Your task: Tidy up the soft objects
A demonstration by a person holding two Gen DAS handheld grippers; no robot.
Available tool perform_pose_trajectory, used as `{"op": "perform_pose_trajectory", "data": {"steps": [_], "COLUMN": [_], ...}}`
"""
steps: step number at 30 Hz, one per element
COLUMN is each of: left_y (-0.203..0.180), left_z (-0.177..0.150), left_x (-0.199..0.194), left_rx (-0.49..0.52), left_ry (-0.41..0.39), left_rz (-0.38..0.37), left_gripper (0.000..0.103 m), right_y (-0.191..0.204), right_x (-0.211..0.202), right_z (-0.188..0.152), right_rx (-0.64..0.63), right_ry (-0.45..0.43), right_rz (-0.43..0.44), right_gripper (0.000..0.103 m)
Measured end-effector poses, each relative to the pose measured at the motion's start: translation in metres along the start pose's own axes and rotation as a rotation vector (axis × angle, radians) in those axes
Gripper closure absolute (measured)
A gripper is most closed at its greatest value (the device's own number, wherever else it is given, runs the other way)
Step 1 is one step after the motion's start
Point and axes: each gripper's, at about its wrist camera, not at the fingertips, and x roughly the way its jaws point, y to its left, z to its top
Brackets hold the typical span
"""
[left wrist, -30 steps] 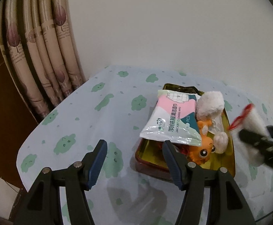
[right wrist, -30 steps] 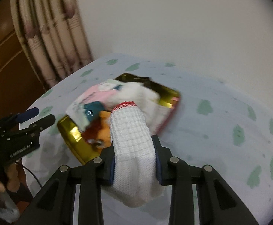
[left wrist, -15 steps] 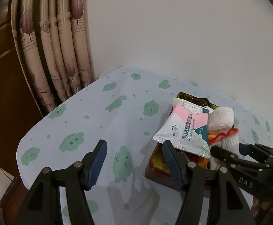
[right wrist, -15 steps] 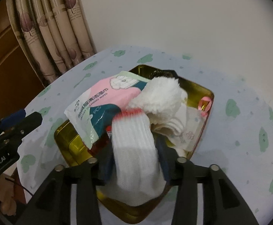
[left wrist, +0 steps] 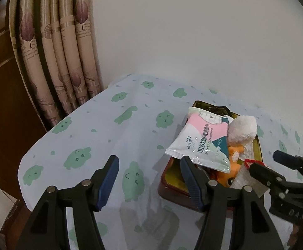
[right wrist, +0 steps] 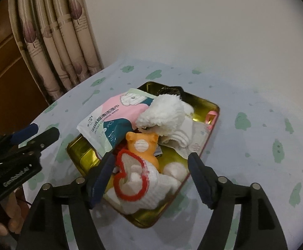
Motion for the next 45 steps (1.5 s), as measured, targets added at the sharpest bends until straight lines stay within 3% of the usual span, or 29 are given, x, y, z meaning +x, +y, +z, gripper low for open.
{"op": "perform_pose_trajectory", "data": {"steps": [5, 13, 45], "left_y": [-0.01, -0.015, -0.026], "left_z": [-0.004, -0.007, -0.011], "left_x": [-0.001, -0.004, -0.005], "left_rx": [0.042, 0.06, 0.105], "left_ry": [0.002, 0.003, 0.015], "left_rz": [-0.004, -0.01, -0.004], "left_gripper": [0.04, 0.04, 0.04], "right_y": [0.012, 0.013, 0.014], "right_x": [-0.016, -0.031, -0.029], "right_z": [-0.01, -0.025, -0.039], "right_rx": [-0.013, 0.027, 0.067], "right_ry": [-0.021, -0.019, 0.024], "right_rz": [-0.084, -0.192, -0.178], "right_gripper": [0.016, 0.008, 0.005]}}
